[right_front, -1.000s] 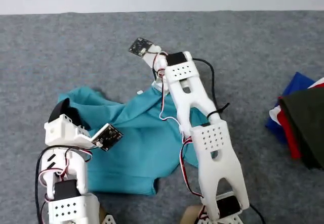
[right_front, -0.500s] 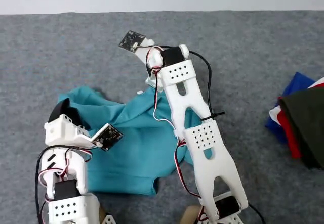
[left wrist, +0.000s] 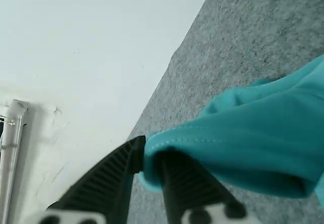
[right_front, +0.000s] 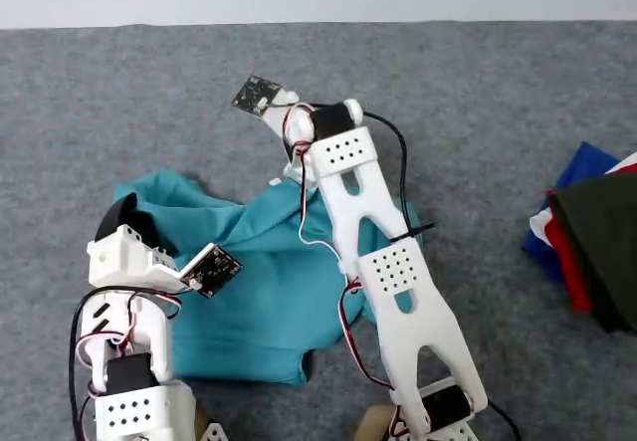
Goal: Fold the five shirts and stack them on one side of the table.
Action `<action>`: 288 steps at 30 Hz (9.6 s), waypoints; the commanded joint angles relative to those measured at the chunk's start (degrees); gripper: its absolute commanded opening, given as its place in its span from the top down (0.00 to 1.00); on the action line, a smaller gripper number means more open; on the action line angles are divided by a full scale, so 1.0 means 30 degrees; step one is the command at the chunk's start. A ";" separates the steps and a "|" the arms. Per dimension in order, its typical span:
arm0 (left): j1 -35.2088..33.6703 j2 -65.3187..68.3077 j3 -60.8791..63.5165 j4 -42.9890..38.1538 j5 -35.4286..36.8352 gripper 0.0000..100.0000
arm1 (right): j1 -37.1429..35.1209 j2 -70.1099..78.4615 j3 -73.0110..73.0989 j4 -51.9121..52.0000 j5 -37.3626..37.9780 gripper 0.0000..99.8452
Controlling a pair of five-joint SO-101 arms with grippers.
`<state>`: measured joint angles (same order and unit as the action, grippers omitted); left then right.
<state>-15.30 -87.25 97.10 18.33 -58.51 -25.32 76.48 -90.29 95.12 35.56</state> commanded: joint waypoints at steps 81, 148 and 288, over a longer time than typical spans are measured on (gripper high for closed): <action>0.0000 -0.0176 -0.0103 0.0469 -0.0059 1.00 | -0.3648 -1.9385 2.9333 -0.1070 -0.0234 0.82; -0.0205 -0.0176 -1.5604 -1.2044 -0.0088 1.00 | 0.5729 -4.1919 2.1802 0.2564 0.2344 0.99; 0.4073 3.9648 -4.5465 2.7458 0.5744 1.00 | 0.8777 -1.5810 1.4242 0.2564 0.4689 0.99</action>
<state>-4.31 43.03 -50.86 98.95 -37.76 0.88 35.78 -48.44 100.40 48.84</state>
